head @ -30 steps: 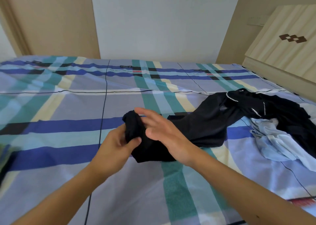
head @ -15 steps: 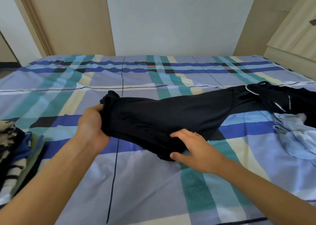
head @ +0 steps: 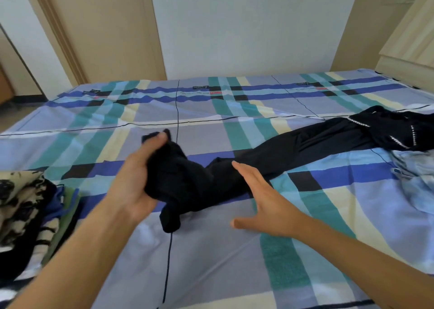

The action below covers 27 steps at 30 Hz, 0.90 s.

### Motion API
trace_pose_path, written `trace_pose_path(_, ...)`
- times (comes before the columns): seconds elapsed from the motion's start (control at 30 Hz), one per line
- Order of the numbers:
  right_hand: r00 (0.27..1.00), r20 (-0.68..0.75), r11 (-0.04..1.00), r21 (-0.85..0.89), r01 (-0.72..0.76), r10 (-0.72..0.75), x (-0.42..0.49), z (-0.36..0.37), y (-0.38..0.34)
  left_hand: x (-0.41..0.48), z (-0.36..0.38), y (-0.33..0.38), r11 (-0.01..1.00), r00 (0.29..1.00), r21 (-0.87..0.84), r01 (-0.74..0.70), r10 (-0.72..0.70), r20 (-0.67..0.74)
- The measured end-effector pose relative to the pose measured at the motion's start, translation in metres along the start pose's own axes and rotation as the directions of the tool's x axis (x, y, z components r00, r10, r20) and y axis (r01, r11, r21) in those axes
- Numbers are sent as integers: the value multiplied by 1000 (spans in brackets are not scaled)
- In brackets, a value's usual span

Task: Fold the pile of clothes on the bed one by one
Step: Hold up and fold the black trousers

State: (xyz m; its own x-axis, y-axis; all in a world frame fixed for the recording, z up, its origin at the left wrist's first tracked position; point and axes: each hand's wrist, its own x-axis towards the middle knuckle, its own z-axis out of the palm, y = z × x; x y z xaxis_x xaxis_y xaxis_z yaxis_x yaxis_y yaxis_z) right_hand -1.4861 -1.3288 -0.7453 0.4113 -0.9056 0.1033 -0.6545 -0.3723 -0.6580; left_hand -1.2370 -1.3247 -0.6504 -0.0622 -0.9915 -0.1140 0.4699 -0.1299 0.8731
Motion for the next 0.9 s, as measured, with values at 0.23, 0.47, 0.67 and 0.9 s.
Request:
trace_pose_path(0.23,991,-66,981,147,124,-115,6,32,-12,-15,27,-37,986,955,154,61,-103,277)
trace_pose_path(0.47,983,-160,978,-199,55,-88,15,43,25,-13,22,-18,989,972,-126,72,-41,231)
trace_pose_path(0.67,934,-356,954,-282,-107,-1,37,2,41,-30,16,0,952,849,-303,50,119,515)
trace_pose_path(0.9,872,-363,942,56,-330,327,69,-21,43,0,-11,12,947,935,-306,99,16,353)
